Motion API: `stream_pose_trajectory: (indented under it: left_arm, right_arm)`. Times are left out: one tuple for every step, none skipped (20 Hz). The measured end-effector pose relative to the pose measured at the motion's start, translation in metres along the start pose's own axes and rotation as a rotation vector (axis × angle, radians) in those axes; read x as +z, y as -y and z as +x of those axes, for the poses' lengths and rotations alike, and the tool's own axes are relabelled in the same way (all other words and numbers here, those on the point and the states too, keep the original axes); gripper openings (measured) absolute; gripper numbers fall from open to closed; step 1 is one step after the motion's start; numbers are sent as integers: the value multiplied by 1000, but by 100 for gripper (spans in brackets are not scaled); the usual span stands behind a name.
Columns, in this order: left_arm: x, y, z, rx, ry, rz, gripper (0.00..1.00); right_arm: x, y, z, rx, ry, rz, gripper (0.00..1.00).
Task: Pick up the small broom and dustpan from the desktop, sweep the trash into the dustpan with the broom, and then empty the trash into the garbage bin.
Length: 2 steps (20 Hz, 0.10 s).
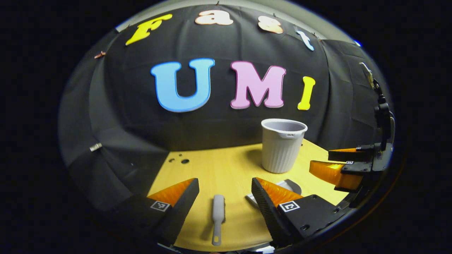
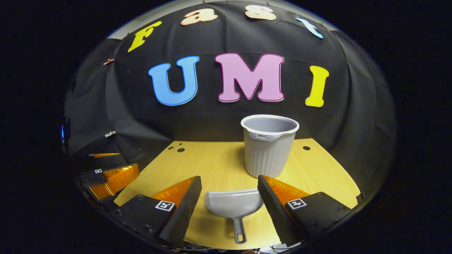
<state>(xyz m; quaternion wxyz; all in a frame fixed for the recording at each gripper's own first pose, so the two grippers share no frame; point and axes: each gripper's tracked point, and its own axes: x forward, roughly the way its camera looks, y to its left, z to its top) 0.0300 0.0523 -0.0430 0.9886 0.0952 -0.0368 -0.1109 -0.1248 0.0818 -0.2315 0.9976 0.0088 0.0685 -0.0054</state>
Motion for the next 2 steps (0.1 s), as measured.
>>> stream_pose_trajectory:
  left_arm:
    - [6, 2, -4, 4, 28, 0, 96]
    - [12, 4, -7, 7, 52, -7, 96]
  right_arm:
    - [1, -1, -3, -1, 16, -4, 98]
    - [3, 0, -6, -6, 32, -11, 99]
